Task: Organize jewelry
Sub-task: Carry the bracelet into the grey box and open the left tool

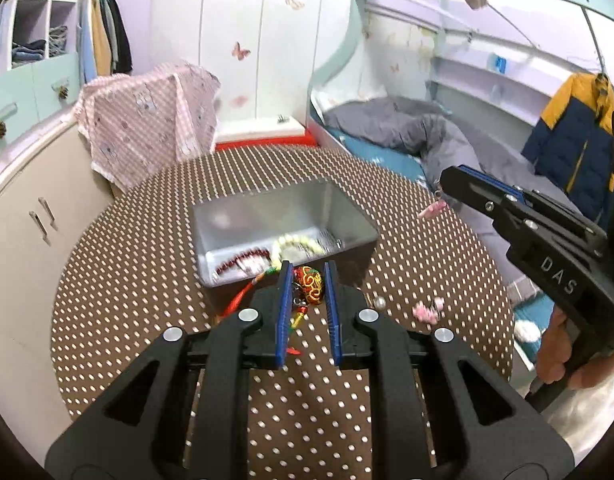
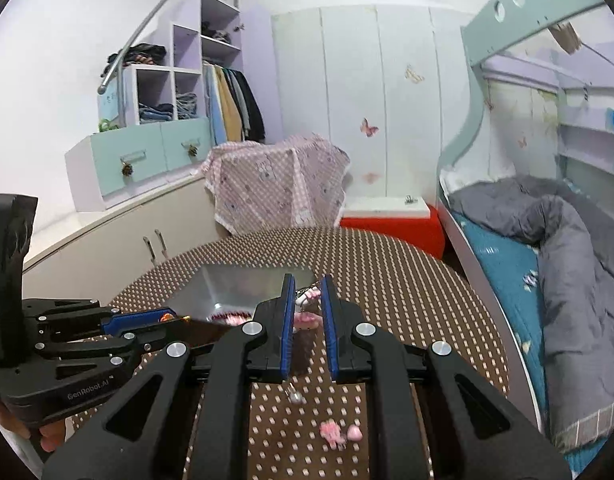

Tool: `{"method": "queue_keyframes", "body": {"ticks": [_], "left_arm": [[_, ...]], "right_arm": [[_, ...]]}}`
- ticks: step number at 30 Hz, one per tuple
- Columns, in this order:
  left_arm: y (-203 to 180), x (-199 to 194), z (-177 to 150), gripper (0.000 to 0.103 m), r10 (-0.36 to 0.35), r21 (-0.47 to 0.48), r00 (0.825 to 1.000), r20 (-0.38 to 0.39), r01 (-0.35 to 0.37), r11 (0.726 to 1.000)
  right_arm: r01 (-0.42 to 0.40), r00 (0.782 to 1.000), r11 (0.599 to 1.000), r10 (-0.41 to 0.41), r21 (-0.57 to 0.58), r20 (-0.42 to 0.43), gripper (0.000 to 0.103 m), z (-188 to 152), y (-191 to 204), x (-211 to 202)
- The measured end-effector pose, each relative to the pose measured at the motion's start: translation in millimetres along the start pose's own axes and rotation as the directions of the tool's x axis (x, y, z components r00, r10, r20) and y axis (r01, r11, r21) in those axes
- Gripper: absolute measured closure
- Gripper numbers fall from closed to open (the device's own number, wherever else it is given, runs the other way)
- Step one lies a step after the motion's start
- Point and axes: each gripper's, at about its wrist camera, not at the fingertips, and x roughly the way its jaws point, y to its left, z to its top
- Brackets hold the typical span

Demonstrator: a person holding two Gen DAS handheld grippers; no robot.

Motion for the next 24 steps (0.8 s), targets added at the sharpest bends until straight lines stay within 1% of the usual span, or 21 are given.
{"method": "queue_keyframes", "body": {"ticks": [7,13,19,22,24], "left_arm": [[10,-12,18,0.087,0.005,-0.022,0.997,0.074,-0.003,1.000],[16,-19,37,0.087,0.007,-0.030,0.991,0.132,-0.003,1.000],[20,-14,47,0.087,0.007,-0.041,0.989,0.148,-0.001,0.999],[24,-9,51,0.087,0.016,-0.056,0.989,0.149,-0.008,0.998],[28,-4,53,0.087,0.005,-0.070,0.989,0.148,0.006,0.998]], "right_arm": [[-0.027,0.999,0.999,0.028,-0.031,0.034,0.092,16,10,11],[-0.037,0.998,0.998,0.039,-0.046,0.052,0.092,27,14,19],[-0.045,0.997,0.997,0.049,-0.059,0.062,0.091,37,16,27],[-0.053,0.997,0.996,0.056,-0.065,0.050,0.091,38,16,35],[-0.056,0.998,0.996,0.059,-0.068,0.038,0.091,38,17,40]]}}
